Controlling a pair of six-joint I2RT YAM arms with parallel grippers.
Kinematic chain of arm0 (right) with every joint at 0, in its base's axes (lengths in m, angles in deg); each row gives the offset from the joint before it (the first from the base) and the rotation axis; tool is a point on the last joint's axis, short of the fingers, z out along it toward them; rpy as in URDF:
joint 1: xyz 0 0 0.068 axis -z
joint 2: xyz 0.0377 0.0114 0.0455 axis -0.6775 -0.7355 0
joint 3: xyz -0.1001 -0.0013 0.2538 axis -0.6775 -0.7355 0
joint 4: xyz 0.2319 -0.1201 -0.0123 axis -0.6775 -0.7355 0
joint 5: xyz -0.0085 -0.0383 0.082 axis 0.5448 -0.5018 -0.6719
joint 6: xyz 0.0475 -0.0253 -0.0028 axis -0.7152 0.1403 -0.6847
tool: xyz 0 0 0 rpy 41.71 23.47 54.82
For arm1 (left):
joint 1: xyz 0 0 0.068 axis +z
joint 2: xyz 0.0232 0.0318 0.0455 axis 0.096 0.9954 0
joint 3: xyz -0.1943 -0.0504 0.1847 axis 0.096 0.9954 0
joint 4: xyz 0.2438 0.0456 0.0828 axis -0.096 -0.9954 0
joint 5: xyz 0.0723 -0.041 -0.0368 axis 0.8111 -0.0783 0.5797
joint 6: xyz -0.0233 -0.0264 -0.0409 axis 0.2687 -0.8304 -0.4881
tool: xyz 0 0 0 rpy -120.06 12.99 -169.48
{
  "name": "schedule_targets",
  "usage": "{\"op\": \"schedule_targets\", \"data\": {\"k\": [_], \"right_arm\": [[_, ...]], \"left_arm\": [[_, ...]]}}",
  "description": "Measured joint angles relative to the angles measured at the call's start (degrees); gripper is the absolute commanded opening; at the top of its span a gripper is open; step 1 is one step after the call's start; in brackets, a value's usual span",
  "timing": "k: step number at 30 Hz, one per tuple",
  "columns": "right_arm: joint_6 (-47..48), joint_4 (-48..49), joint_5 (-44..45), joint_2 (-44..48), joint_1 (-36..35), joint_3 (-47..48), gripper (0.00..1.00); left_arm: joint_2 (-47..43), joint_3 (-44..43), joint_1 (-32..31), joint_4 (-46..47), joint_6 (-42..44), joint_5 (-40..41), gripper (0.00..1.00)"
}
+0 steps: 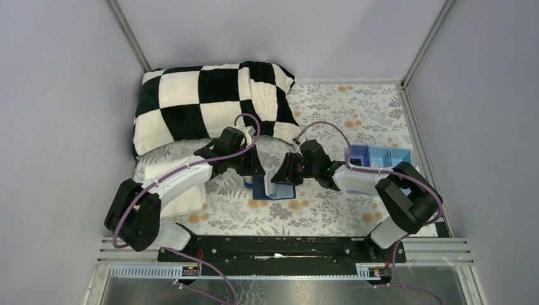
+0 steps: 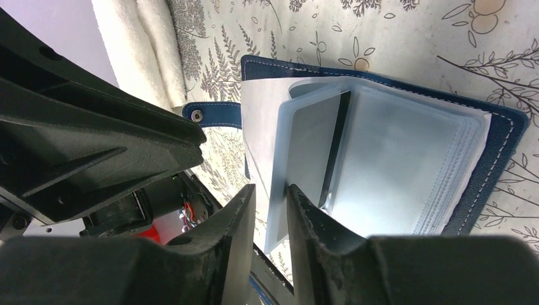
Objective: Take the credit cards out of the card holder
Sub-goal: Open the card holder at the center of the board.
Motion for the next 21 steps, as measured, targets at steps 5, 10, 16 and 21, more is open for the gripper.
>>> {"op": "schedule_targets", "data": {"k": [5,10,16,21], "right_arm": [[-0.5,1.0,0.0,0.0,0.0,-0.1,0.2],[-0.8,1.3,0.0,0.0,0.0,-0.1,0.17],[-0.9,1.4,-0.3,-0.1,0.0,-0.1,0.14],[-1.3,2.4,-0.5,-0.7,0.0,-0.1,0.21]], "left_arm": [[0.0,0.4,0.2,1.4,-0.6,-1.3,0.2],[0.0,1.7,0.3,3.1,-1.3,-2.3,0.19],[0.1,2.6,0.3,4.0,-1.7,-3.1,0.19],[0.1,2.7,0.3,4.7,-1.9,-3.4,0.19]]}}
